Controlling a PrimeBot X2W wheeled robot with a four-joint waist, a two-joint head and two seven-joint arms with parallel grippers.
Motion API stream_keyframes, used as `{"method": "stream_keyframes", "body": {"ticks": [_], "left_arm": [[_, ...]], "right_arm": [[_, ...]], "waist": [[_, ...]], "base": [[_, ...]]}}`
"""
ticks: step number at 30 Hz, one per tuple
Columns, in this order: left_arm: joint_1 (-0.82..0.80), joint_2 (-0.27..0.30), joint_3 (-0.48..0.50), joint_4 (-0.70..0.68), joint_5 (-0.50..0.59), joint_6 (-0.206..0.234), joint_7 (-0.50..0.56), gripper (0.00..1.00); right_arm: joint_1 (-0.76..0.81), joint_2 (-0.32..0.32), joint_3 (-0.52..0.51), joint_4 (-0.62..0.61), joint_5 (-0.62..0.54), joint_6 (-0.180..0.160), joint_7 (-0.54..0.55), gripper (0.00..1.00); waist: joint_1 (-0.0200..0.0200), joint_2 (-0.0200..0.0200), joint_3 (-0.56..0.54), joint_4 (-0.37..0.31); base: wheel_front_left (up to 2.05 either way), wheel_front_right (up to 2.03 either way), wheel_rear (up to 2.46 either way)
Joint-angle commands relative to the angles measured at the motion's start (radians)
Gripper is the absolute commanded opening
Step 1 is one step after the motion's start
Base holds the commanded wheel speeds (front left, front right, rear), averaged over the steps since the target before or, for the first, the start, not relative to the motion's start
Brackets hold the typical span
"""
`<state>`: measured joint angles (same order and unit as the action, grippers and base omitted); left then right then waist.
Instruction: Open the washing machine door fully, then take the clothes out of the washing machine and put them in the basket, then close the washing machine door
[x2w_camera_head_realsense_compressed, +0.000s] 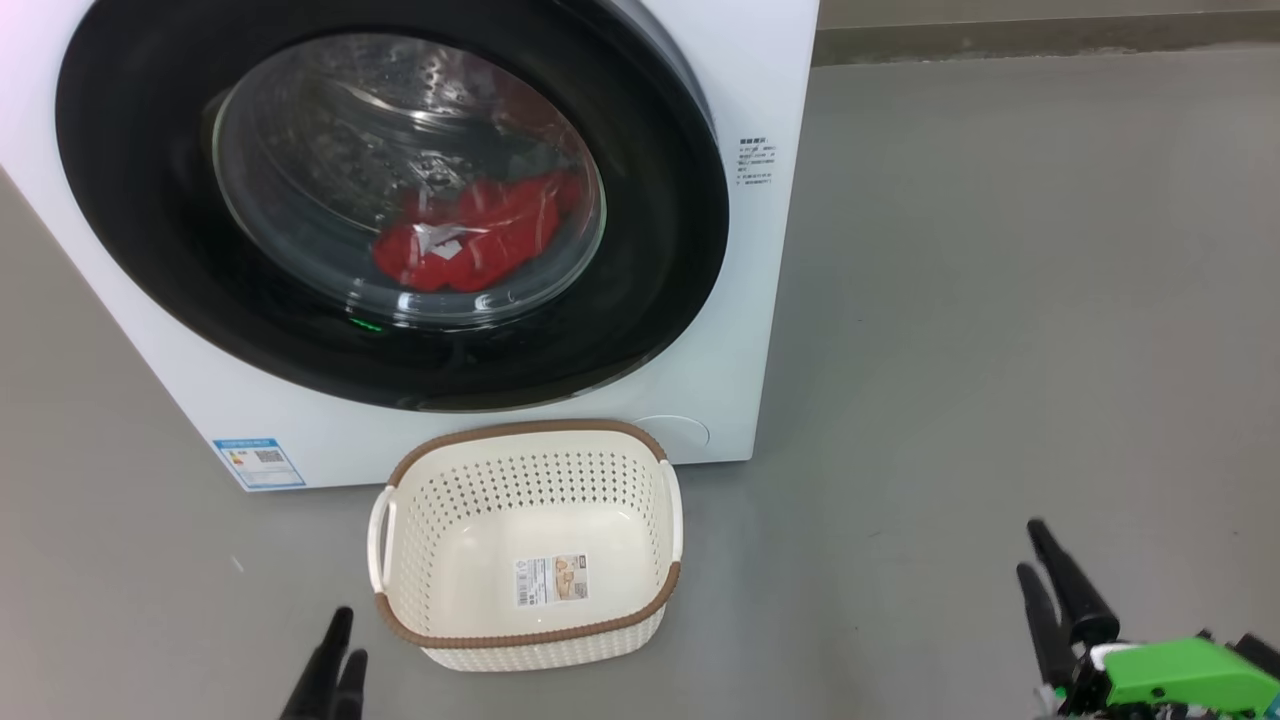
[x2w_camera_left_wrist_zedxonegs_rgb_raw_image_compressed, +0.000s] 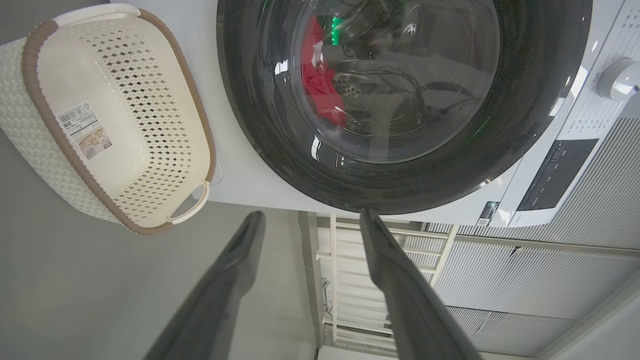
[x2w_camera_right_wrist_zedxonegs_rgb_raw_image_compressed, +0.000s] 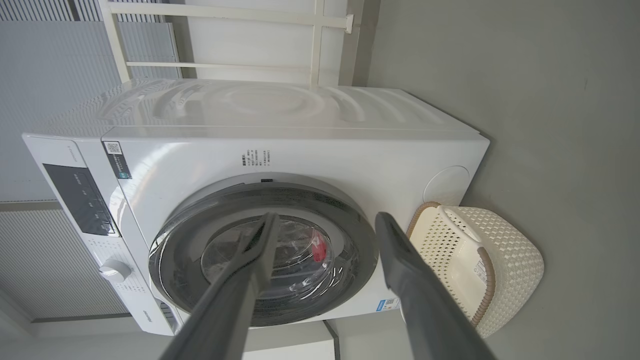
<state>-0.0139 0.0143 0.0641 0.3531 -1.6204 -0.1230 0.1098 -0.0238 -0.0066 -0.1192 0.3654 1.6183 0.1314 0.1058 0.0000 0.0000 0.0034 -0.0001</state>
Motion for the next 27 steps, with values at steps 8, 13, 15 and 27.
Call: {"method": "stream_keyframes", "body": {"ticks": [8,13,15,27], "left_arm": [[-0.035,0.008,-0.023,-0.013,0.006,-0.001,-0.021,1.0],[-0.052,0.01,-0.04,-0.016,0.023,-0.001,-0.038,1.0],[-0.059,0.012,-0.045,-0.017,0.037,-0.001,-0.044,1.0],[-0.086,0.012,-0.05,-0.041,0.174,-0.002,-0.08,1.0]], "right_arm": [[-0.032,-0.008,0.02,-0.018,-0.003,0.0,-0.019,1.0],[-0.045,-0.011,0.036,-0.02,-0.011,0.0,-0.033,1.0],[-0.05,-0.013,0.043,-0.021,-0.016,0.0,-0.04,1.0],[-0.083,-0.022,0.074,-0.024,-0.096,0.0,-0.079,1.0]], "waist": [[0.002,0.0,-0.001,0.0],[0.0001,0.0,0.003,0.0],[0.0001,0.0,0.003,-0.001],[0.0,0.0,0.008,-0.002]], "base": [[0.0,0.0,0.0],[0.0,0.0,0.0],[0.0,0.0,0.0],[0.0,0.0,0.0]]}}
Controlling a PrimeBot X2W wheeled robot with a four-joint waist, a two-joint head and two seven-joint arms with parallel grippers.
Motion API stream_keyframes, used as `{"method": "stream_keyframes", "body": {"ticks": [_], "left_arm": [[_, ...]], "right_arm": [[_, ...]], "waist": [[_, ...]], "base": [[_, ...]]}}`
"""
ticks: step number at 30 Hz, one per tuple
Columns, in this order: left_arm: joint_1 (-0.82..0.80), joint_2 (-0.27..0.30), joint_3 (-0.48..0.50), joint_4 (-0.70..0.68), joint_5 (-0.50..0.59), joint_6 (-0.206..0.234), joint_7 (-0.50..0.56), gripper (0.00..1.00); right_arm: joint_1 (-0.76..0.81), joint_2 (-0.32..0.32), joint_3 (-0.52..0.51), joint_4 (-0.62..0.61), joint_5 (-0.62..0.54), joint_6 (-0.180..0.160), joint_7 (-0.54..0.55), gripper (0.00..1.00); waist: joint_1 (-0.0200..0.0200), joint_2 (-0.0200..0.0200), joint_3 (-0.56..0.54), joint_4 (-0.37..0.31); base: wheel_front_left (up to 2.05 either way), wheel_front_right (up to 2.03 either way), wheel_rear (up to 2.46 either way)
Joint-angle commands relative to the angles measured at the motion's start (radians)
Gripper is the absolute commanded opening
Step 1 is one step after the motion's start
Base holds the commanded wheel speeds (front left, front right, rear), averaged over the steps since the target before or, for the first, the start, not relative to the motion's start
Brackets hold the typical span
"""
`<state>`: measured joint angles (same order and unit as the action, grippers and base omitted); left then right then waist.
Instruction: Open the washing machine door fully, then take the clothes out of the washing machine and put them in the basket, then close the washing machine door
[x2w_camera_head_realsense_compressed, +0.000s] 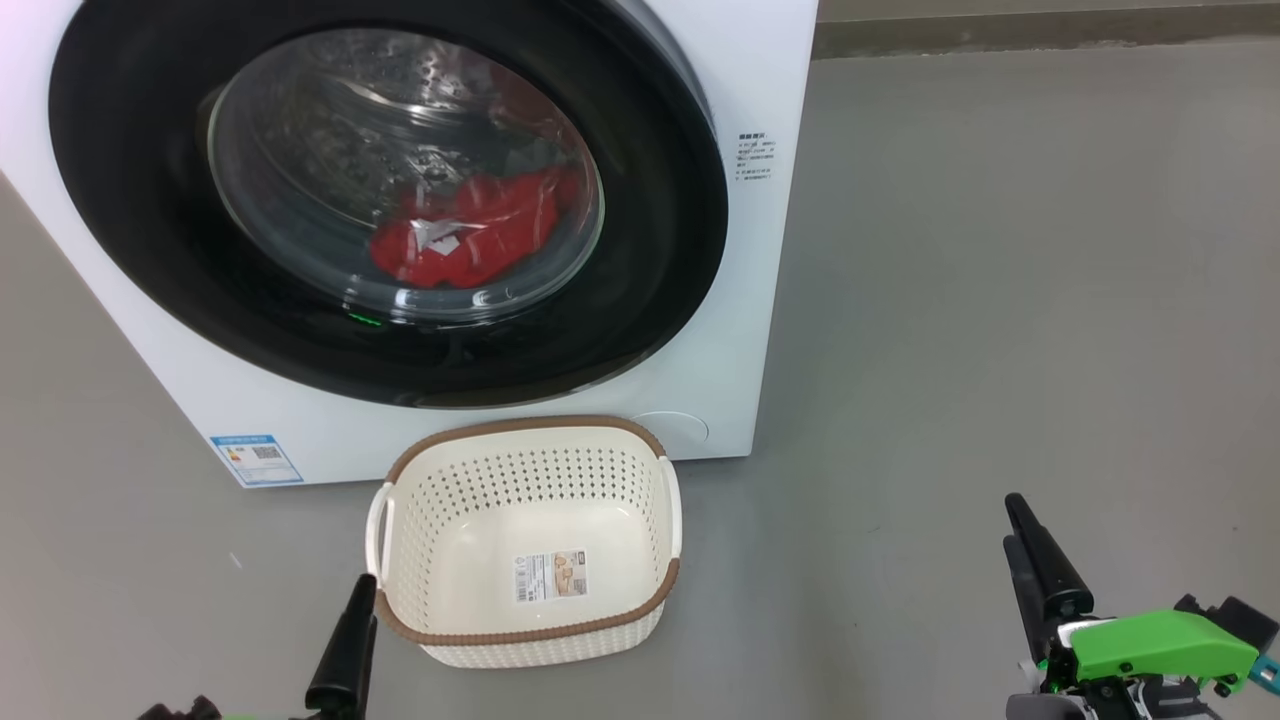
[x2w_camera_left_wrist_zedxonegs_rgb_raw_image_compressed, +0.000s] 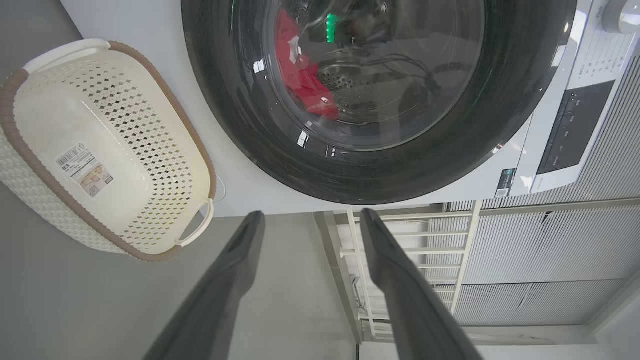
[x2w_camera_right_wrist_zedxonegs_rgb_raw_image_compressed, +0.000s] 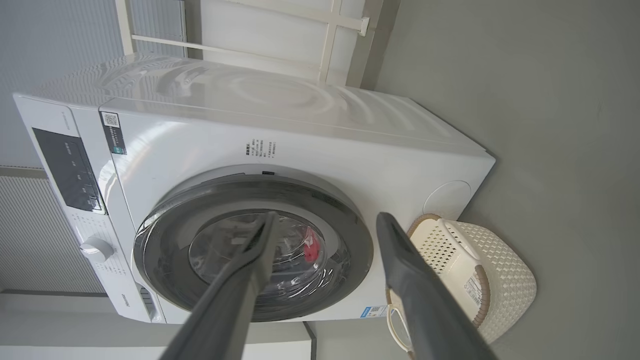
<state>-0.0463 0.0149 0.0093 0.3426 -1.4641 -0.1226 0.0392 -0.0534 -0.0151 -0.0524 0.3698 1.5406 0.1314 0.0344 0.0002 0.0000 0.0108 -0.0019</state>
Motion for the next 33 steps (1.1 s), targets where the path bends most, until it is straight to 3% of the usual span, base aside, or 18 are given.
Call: {"method": "stream_keyframes", "body": {"ticks": [1,33], "left_arm": [[-0.056,0.011,0.004,-0.032,0.029,-0.002,-0.012,1.0],[-0.125,0.019,-0.06,-0.115,0.474,0.06,-0.107,1.0]], "right_arm": [[-0.056,-0.013,0.007,-0.03,-0.031,0.0,-0.011,1.0],[-0.122,-0.016,0.021,-0.082,-0.498,0.0,-0.105,1.0]], "waist": [[-0.0002,0.0,0.001,0.0],[-0.0002,0.0,0.026,-0.001]], "base": [[0.0,0.0,0.0],[0.0,0.0,0.0]]}}
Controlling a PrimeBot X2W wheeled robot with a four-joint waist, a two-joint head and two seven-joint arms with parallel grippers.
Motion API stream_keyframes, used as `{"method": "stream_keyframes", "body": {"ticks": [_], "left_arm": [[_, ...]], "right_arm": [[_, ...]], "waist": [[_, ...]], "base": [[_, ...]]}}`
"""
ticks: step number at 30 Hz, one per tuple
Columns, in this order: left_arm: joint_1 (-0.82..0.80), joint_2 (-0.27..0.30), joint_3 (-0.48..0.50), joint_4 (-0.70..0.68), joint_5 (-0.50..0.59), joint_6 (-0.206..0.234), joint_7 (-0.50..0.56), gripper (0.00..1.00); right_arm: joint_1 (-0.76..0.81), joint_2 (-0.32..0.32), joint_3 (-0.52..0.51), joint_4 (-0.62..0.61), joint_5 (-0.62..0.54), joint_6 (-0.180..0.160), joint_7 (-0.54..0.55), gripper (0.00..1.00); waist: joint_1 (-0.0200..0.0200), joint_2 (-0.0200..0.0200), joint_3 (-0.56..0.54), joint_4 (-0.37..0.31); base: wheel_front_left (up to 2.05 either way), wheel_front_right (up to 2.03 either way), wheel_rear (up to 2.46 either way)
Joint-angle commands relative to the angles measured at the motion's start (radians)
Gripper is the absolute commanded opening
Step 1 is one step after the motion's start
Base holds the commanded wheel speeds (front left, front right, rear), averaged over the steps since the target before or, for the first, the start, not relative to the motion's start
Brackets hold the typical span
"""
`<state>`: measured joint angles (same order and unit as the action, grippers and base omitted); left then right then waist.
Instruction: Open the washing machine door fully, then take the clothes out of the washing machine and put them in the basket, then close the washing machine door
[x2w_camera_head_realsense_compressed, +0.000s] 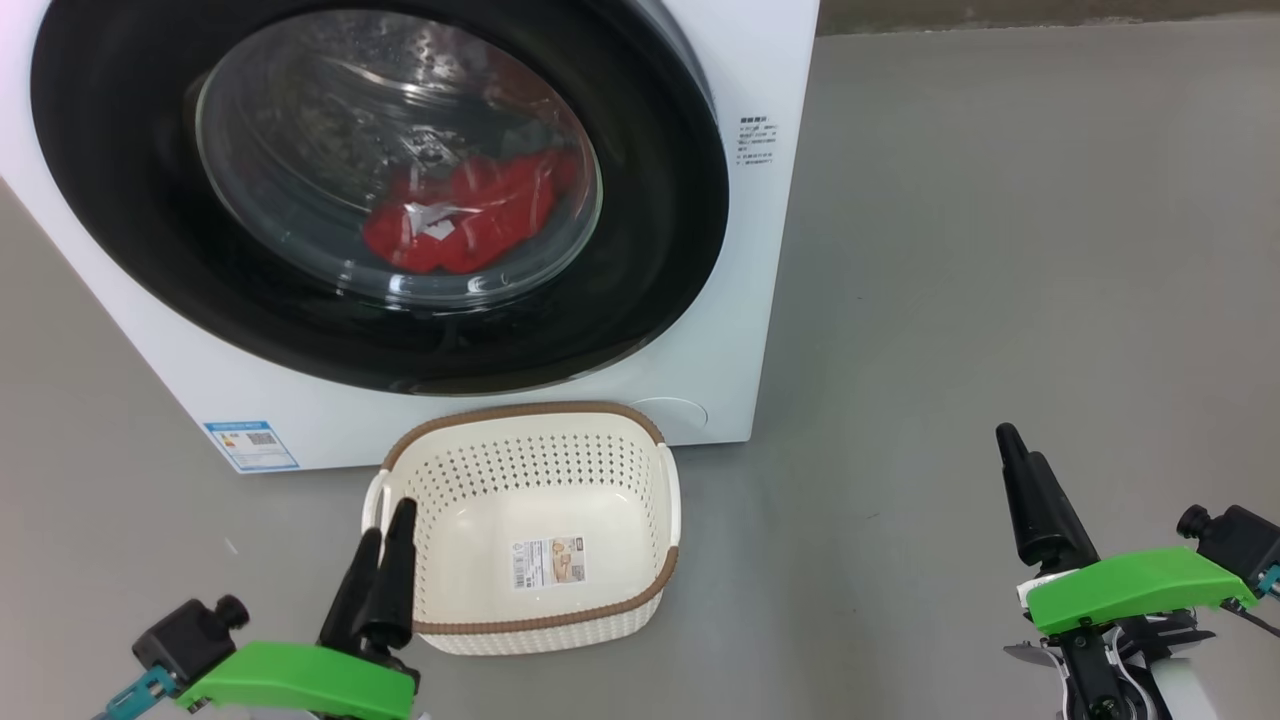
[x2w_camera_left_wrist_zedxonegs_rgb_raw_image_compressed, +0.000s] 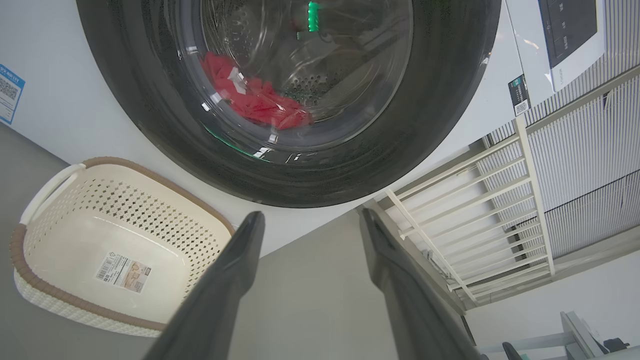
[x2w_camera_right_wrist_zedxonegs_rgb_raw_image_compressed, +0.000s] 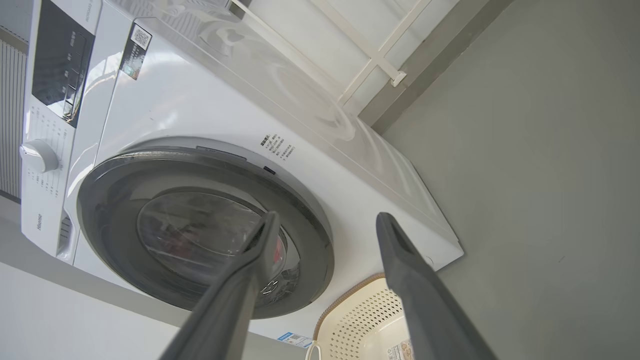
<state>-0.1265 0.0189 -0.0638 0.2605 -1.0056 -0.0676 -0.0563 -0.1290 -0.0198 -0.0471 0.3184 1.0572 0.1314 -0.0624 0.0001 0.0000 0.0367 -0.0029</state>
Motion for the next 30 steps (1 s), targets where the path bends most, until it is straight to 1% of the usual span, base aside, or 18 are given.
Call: {"method": "stream_keyframes", "body": {"ticks": [1,14,30], "left_arm": [[-0.047,0.015,0.01,-0.036,0.031,0.007,-0.015,1.0],[-0.067,0.019,-0.024,-0.05,0.207,0.043,-0.053,1.0],[-0.111,0.023,-0.054,-0.061,0.388,0.071,-0.101,1.0]], "right_arm": [[-0.047,-0.011,0.016,-0.031,-0.025,0.0,-0.011,1.0],[-0.07,-0.015,0.017,-0.03,-0.213,0.0,-0.049,1.0],[-0.11,-0.02,0.033,-0.052,-0.433,-0.001,-0.096,1.0]], "waist": [[-0.0001,0.0,-0.001,-0.001],[-0.0001,0.0,-0.002,-0.002],[-0.0001,0.0,0.019,-0.007]], "base": [[0.0,0.0,0.0],[0.0,0.0,0.0],[0.0,0.0,0.0]]}}
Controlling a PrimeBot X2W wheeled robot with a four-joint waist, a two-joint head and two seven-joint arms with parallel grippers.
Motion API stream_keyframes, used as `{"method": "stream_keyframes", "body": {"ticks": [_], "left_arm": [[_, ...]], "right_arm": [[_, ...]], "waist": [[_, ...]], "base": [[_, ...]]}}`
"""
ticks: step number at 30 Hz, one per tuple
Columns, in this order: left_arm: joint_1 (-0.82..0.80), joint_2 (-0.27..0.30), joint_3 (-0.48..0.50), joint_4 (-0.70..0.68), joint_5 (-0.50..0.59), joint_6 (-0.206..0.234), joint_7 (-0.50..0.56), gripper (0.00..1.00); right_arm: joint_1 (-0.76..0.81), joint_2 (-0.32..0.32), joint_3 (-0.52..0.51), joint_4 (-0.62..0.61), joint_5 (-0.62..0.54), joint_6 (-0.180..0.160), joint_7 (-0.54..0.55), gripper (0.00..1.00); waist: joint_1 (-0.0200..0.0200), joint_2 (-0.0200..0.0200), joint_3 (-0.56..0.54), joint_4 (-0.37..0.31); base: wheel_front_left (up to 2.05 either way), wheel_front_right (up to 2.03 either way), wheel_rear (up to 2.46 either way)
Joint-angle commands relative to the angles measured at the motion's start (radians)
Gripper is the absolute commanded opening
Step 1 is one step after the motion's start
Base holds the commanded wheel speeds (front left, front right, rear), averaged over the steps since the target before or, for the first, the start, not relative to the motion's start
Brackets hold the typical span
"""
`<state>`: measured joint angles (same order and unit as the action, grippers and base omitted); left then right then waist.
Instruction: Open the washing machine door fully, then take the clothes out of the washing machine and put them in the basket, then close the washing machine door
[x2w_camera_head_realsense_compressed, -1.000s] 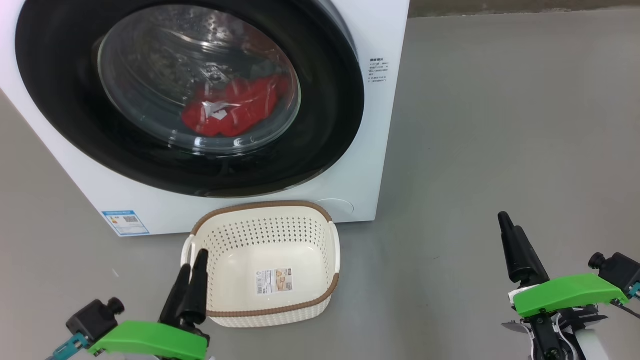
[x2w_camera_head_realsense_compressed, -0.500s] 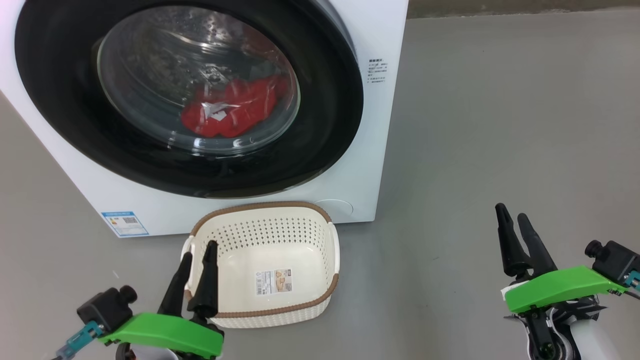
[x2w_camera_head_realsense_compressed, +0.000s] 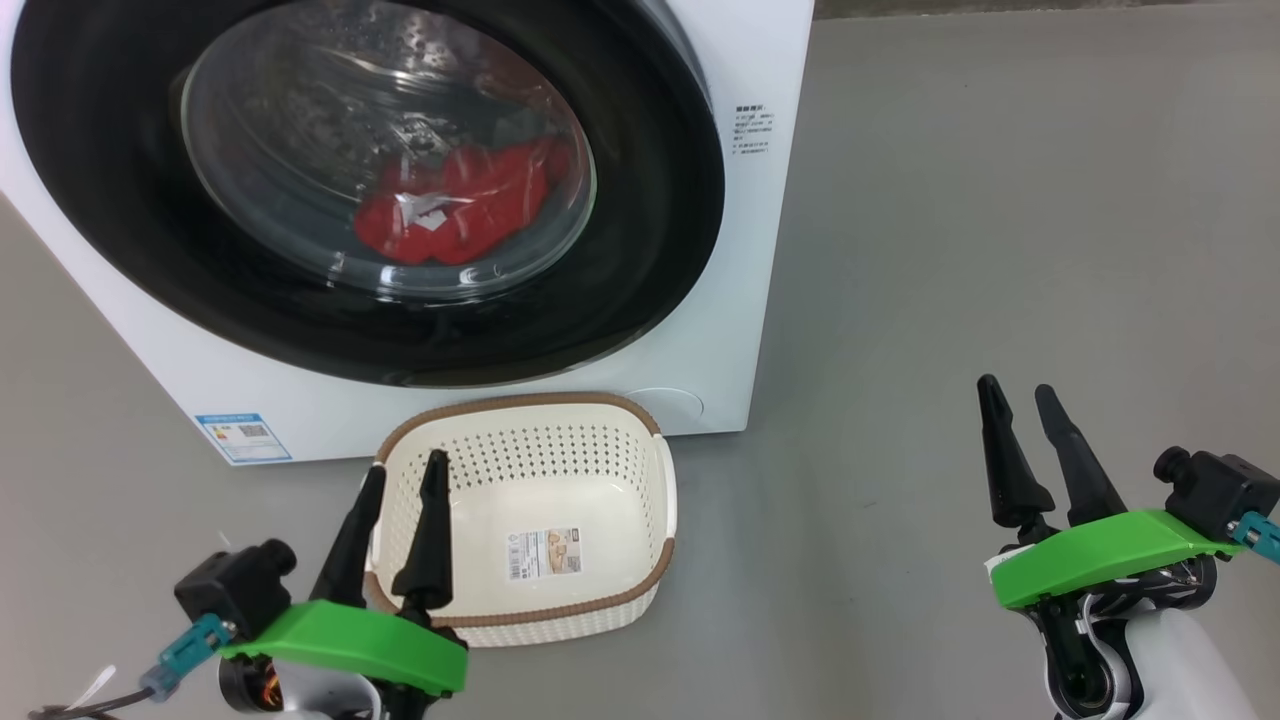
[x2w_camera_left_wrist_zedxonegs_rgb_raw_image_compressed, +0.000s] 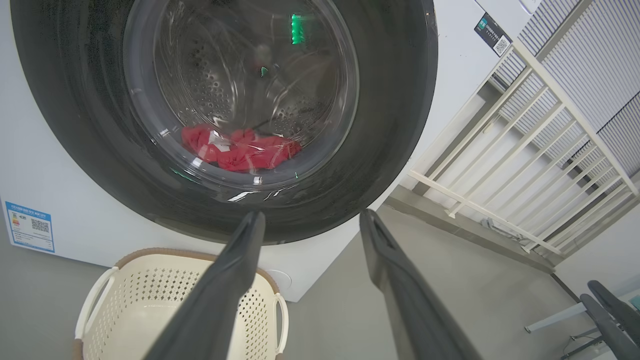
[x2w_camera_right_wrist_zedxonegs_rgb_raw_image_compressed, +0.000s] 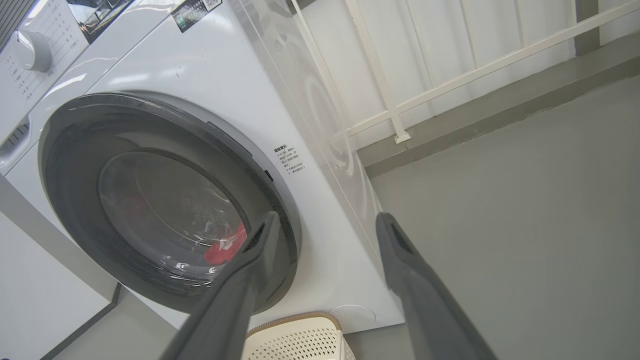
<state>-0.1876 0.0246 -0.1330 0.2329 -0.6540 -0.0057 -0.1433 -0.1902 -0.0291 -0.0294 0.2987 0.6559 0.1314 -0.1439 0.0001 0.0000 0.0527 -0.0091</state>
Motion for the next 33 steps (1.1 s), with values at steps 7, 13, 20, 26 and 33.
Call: {"method": "stream_keyframes", "body": {"ticks": [7,13,20,26,33], "left_arm": [[-0.069,0.018,0.005,-0.033,0.116,0.021,-0.032,1.0],[-0.088,0.02,-0.001,-0.033,0.173,0.034,-0.05,1.0],[-0.11,0.022,-0.004,-0.042,0.241,0.047,-0.07,1.0],[-0.125,0.023,-0.012,-0.049,0.308,0.057,-0.088,1.0],[-0.141,0.025,-0.021,-0.042,0.382,0.071,-0.109,1.0]], "right_arm": [[-0.065,-0.012,0.016,-0.047,-0.103,-0.001,-0.032,1.0],[-0.077,-0.014,0.023,-0.059,-0.175,-0.001,-0.05,1.0],[-0.094,-0.016,0.027,-0.072,-0.246,-0.001,-0.07,1.0],[-0.111,-0.018,0.029,-0.079,-0.313,-0.001,-0.088,1.0],[-0.128,-0.02,0.031,-0.079,-0.389,-0.001,-0.108,1.0]], "waist": [[-0.0001,0.0,0.012,-0.003],[-0.0001,0.0,0.019,-0.002],[-0.0001,0.0,0.028,0.001],[-0.0001,0.0,0.032,0.0],[-0.0001,0.0,0.034,-0.002]], "base": [[0.0,0.0,0.0],[0.0,0.0,0.0],[0.0,0.0,0.0],[0.0,0.0,0.0],[0.0,0.0,0.0]]}}
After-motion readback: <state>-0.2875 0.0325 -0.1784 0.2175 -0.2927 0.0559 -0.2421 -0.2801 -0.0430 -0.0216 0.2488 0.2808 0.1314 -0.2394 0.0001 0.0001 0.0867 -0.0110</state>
